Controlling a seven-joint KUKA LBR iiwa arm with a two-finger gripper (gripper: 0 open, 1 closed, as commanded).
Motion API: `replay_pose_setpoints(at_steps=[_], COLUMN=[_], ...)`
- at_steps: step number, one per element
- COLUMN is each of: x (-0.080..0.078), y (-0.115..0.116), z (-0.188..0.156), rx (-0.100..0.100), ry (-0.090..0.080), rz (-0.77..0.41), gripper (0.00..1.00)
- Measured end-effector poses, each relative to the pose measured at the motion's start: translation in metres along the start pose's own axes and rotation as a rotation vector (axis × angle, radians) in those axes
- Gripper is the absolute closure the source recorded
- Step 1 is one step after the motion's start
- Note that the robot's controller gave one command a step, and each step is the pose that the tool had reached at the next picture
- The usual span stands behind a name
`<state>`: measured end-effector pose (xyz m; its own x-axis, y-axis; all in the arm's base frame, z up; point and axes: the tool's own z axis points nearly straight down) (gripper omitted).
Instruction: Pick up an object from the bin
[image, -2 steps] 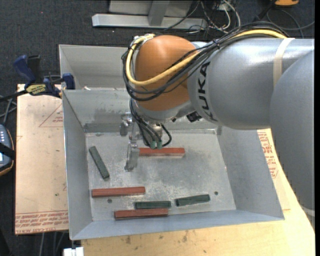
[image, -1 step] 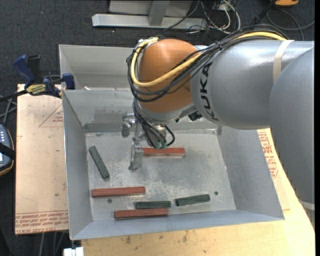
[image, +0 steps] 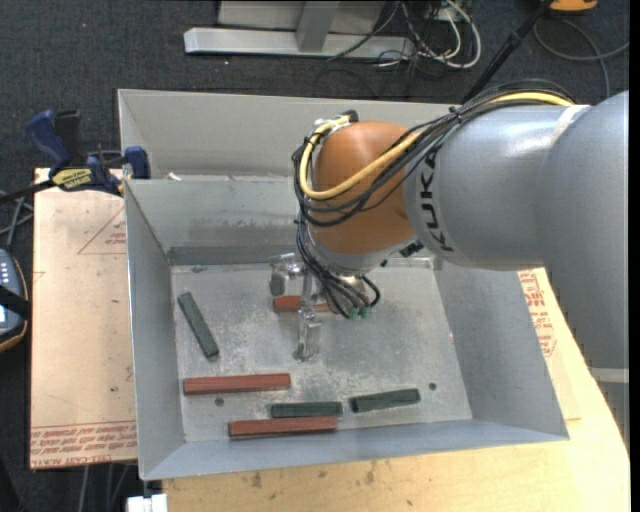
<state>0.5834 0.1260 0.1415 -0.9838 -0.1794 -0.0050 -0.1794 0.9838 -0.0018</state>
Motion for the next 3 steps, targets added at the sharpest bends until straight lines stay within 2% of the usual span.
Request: replay_pose_setpoints(at_steps=[1,2,3], x=[0.04,0.04,0.046], y=[0.018,0.018,0.028], z=[0.06,0.061,-0.093], rx=[-0.004,-0.004,-0.003], ry=[0.005,0.005,0.0], rz=[-0.088,-0.088,-0.044], gripper=[1.0,1.0,1.0])
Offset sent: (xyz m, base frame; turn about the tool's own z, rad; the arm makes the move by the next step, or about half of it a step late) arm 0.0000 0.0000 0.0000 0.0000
